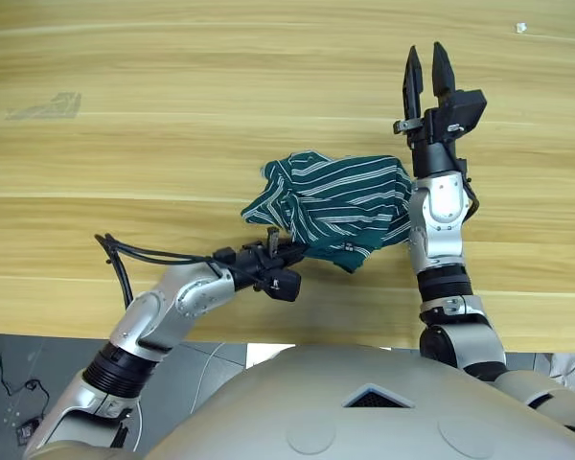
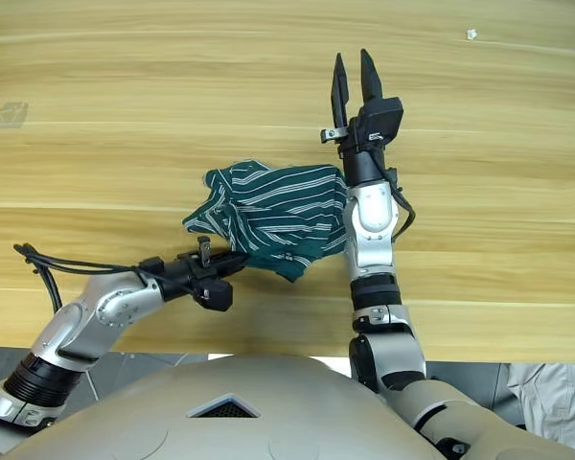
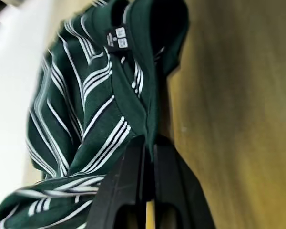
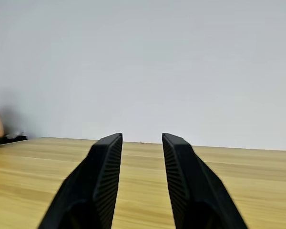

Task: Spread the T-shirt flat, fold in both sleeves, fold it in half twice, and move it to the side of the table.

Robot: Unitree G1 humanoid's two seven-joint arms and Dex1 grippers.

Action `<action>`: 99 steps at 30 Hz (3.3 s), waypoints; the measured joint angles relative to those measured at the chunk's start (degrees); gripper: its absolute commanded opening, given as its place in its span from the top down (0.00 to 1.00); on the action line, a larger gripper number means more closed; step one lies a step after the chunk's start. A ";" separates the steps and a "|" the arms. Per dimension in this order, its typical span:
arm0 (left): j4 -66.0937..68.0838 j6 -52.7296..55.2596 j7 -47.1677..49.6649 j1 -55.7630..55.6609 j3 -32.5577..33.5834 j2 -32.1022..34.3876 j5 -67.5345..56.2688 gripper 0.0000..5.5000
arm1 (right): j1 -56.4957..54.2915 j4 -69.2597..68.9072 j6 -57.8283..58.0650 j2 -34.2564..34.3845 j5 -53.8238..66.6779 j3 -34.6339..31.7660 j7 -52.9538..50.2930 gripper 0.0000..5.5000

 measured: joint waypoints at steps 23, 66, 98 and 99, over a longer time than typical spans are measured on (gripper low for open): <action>6.34 46.47 -11.66 -43.37 -1.30 -14.68 -23.79 0.99 | 41.32 -45.59 20.50 -17.20 15.69 12.70 13.86 0.26; -20.20 71.18 1.90 -35.04 9.38 -12.06 -45.78 0.99 | 21.68 -23.98 24.39 -8.56 1.40 21.19 14.66 0.33; -9.18 69.77 11.34 -41.67 21.15 -10.47 -55.46 0.99 | 18.88 -24.56 25.86 -8.21 4.41 20.40 18.78 1.00; -8.73 69.06 11.35 -41.62 21.06 -10.32 -54.99 0.99 | 18.89 -25.04 26.20 -8.63 4.90 20.38 19.32 1.00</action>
